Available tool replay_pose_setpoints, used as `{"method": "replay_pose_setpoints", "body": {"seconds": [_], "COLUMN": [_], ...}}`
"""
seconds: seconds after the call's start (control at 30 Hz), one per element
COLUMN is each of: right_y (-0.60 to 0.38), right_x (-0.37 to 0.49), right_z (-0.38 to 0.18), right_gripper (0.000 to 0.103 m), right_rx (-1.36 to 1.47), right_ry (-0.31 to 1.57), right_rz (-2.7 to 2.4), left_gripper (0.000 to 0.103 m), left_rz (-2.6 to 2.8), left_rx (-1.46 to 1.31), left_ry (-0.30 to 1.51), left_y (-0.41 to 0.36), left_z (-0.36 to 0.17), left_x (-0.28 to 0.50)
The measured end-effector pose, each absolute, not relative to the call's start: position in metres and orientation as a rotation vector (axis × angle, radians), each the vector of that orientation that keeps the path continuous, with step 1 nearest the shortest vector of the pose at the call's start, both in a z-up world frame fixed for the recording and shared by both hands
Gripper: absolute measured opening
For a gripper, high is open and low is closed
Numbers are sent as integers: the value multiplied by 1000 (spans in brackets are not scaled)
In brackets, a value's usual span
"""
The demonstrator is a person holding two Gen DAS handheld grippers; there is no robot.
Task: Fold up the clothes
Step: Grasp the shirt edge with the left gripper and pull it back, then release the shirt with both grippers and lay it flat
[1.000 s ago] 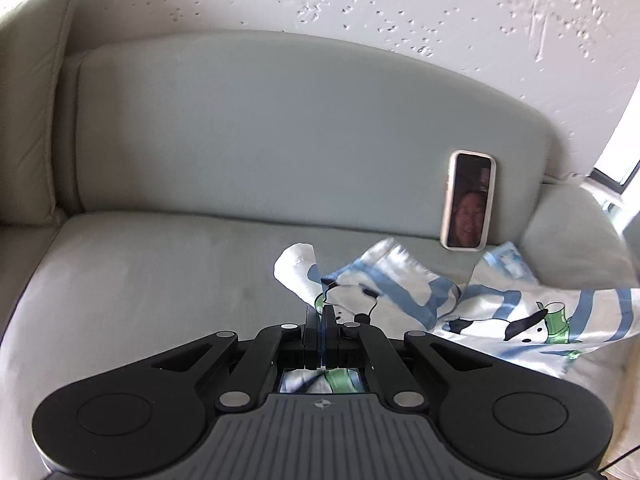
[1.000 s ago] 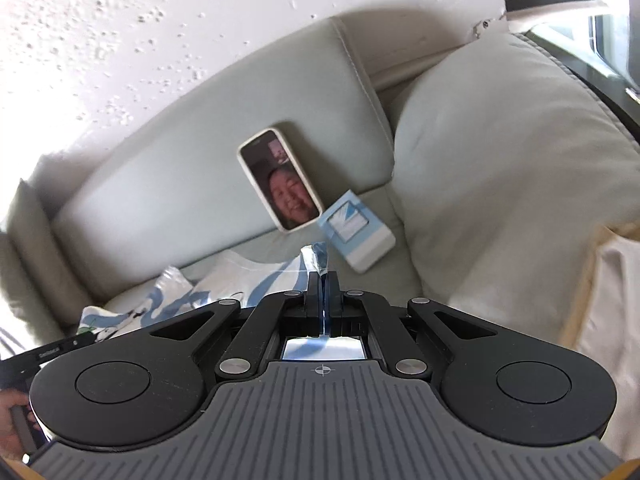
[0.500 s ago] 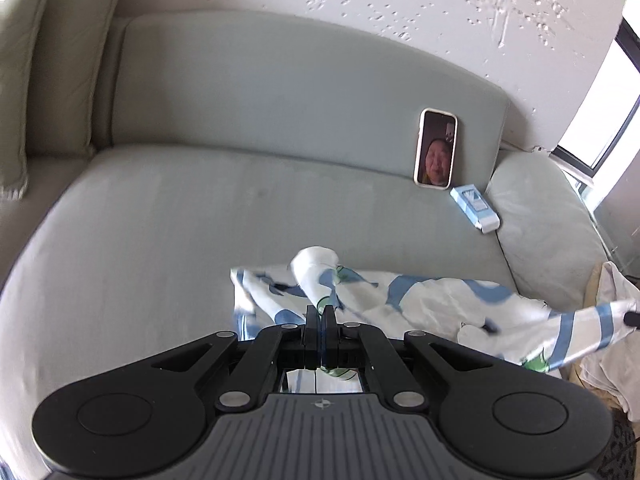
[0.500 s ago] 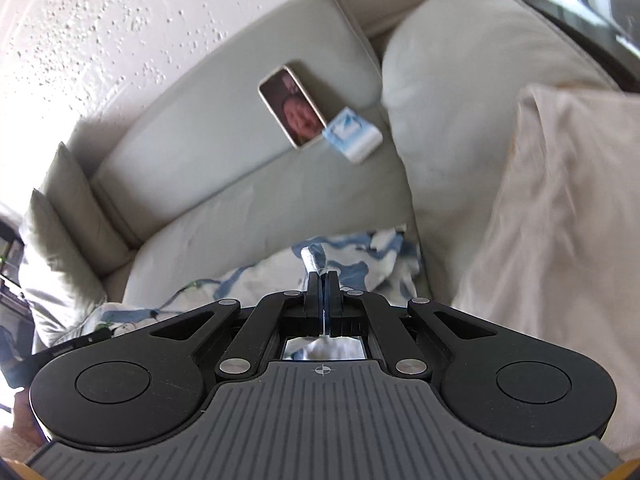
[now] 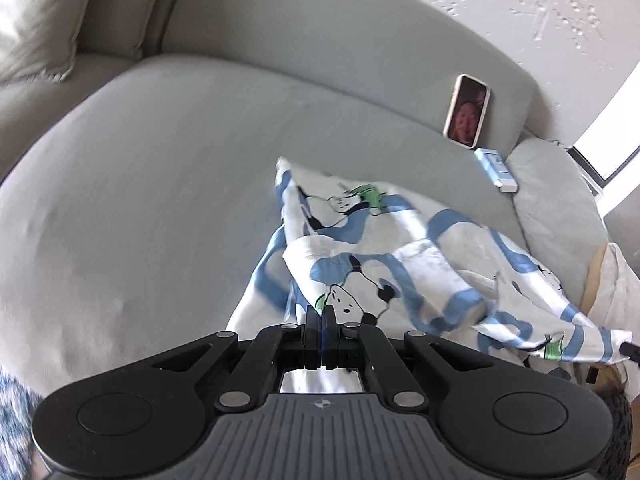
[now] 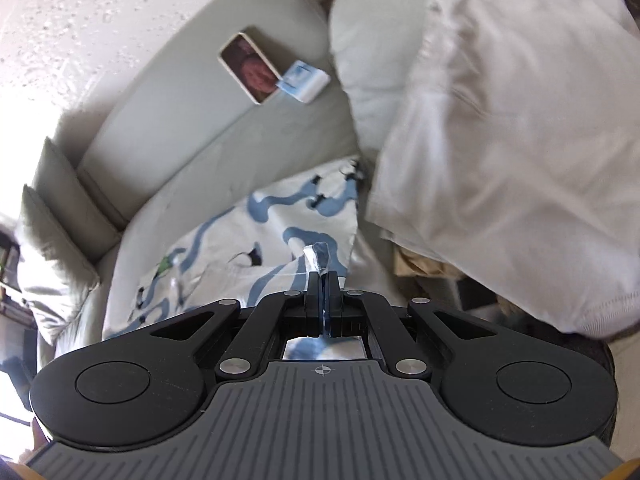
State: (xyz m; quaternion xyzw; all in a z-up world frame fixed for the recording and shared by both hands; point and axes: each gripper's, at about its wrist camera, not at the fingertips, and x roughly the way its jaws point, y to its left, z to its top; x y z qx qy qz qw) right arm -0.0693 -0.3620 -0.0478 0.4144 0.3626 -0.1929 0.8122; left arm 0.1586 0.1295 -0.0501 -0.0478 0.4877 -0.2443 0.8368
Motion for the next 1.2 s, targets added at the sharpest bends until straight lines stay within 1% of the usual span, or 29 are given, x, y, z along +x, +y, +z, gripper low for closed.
{"method": "replay_pose_setpoints", "body": {"seconds": [0.03, 0.07, 0.1, 0.13, 0.3, 0.47, 0.5, 0.57, 0.73, 0.83, 0.87, 1.03, 1.1, 1.2], "right_y": [-363, -364, -364, -364, -336, -328, -325, -320, -313, -309, -308, -309, -310, -312], "right_x": [-71, -72, -73, -75, -86, -56, -47, -28, 11, 22, 25, 36, 43, 59], "right_z": [-52, -56, -60, -63, -51, -49, -51, -57, -74, -77, -79, -87, -89, -91], "right_gripper": [11, 23, 34, 51, 51, 51, 51, 47, 46, 46, 46, 46, 46, 46], "right_rx": [908, 930, 953, 971, 901, 866, 861, 866, 909, 913, 911, 911, 898, 897], "right_ry": [784, 793, 802, 805, 752, 784, 794, 807, 865, 880, 884, 895, 895, 900], "right_rz": [-434, -457, -479, -498, -469, -359, -341, -304, -255, -232, -231, -240, -240, -234], "left_gripper": [5, 18, 32, 37, 38, 38, 38, 38, 39, 46, 50, 53, 60, 61], "left_rz": [-496, -454, -434, -420, -439, -615, -637, -672, -686, -702, -695, -690, -677, -645], "left_rx": [-110, -115, -114, -111, -107, -63, -51, -43, -28, -2, 21, 97, 92, 85], "left_ry": [1043, 1043, 1012, 976, 837, 857, 861, 879, 927, 928, 923, 889, 873, 851], "left_y": [131, 133, 134, 135, 128, 82, 70, 48, 9, -2, -5, -15, -17, -19], "left_z": [-53, -54, -52, -49, -31, -32, -36, -47, -60, -61, -61, -63, -62, -62], "left_x": [159, 156, 148, 140, 102, 106, 106, 108, 118, 121, 121, 130, 139, 158]}}
